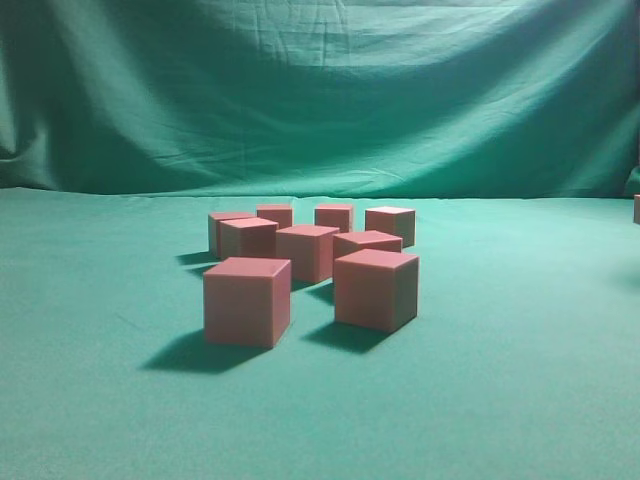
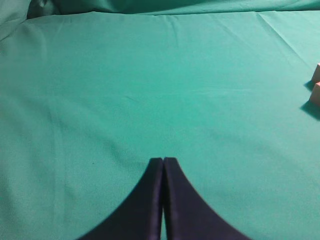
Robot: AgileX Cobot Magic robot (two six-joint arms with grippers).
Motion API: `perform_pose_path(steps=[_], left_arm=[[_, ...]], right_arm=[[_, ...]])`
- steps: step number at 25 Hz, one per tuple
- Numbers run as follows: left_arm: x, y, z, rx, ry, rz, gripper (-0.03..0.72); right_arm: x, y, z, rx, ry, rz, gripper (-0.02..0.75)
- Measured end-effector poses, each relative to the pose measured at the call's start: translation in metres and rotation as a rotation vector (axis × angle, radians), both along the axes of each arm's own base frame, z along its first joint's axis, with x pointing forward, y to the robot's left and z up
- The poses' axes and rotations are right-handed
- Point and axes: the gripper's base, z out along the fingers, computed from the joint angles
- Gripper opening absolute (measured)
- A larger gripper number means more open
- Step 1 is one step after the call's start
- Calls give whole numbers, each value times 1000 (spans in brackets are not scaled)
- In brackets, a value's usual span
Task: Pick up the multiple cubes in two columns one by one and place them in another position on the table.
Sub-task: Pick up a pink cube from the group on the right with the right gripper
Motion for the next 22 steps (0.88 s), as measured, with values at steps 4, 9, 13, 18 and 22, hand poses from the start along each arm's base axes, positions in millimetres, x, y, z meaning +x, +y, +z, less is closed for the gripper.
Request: perform_pose_path(steps=[4,9,13,18,22], left_arm=[[0,0,0,0,0,0,0],[0,0,0,0,0,0,0],[0,0,0,0,0,0,0],[0,0,0,0,0,0,0],[0,0,0,0,0,0,0]], right_arm=[[25,0,-42,3,-7,11,538],[45,-2,-84,-18,-17,27,538],[56,-4,-106,-39,-40,45,538],[63,-4,-121,-43,-72,55,538],[65,-4,-131,-41,-61,55,538]])
